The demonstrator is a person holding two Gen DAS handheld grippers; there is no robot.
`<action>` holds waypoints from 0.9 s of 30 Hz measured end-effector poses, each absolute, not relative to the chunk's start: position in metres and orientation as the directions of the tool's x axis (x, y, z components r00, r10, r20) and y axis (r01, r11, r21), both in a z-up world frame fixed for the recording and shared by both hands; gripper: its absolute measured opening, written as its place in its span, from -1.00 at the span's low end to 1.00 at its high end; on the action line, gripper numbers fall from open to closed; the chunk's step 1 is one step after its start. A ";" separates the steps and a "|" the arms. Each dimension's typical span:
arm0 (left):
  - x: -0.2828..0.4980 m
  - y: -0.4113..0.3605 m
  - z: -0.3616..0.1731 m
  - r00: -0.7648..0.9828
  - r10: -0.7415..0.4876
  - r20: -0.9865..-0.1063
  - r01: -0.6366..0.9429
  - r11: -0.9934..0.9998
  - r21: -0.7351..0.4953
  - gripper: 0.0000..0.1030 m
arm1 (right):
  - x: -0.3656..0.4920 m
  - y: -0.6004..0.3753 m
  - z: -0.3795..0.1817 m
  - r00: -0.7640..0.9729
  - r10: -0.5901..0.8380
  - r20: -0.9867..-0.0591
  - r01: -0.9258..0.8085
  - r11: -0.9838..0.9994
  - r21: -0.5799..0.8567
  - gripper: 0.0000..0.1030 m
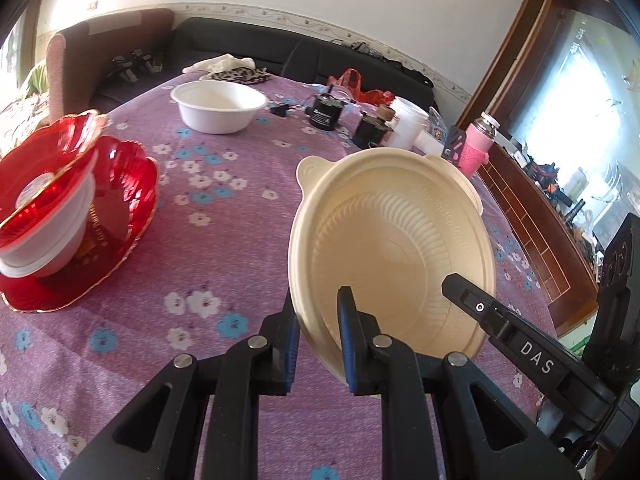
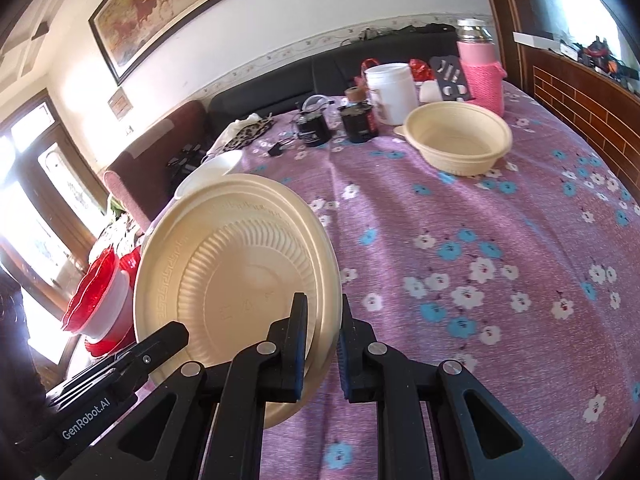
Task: Organize plates and bowls
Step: 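Lift and carry the beige bowl with both grippers toward the plate stack, then lower the beige bowl with both grippers onto the red plate stack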
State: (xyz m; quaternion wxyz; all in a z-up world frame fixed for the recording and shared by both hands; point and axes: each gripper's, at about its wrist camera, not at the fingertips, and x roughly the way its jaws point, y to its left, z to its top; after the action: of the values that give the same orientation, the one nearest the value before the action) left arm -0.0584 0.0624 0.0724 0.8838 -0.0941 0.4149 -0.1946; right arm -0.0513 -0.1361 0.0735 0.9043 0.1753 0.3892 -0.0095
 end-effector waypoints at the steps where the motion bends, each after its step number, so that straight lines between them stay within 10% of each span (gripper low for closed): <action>1: -0.059 0.067 0.073 0.583 -0.421 -0.695 0.260 0.907 -0.332 -0.66 | -0.051 -0.133 0.074 0.697 0.121 -0.707 0.148 0.940 0.307 -0.72; 27: -0.070 0.230 0.111 0.740 -0.266 -0.617 0.004 0.920 -0.391 -0.66 | -0.009 0.034 0.127 0.706 0.268 -0.656 -0.159 0.962 0.222 -0.71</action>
State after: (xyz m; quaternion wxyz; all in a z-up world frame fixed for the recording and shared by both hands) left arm -0.0696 0.2303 0.1113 0.9142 -0.1855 0.3527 -0.0740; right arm -0.0091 0.0343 0.1268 0.9205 0.0743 0.3657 0.1161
